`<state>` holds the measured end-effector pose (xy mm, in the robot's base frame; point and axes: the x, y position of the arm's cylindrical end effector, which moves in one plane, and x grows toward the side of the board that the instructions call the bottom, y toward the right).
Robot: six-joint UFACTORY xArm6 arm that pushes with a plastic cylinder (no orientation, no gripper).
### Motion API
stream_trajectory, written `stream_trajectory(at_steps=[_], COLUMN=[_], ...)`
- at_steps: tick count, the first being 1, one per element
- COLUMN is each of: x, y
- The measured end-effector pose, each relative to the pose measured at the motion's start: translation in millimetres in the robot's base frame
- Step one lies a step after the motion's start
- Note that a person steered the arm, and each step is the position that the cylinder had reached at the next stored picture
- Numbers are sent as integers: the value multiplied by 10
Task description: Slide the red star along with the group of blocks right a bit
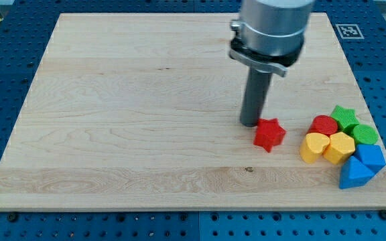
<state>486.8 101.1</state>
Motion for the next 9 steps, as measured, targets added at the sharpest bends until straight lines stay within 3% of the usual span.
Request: stream_trajectory(at_steps=[1, 3, 5, 9], x=[-11, 13, 442, 438], y=[172, -580, -185, 169])
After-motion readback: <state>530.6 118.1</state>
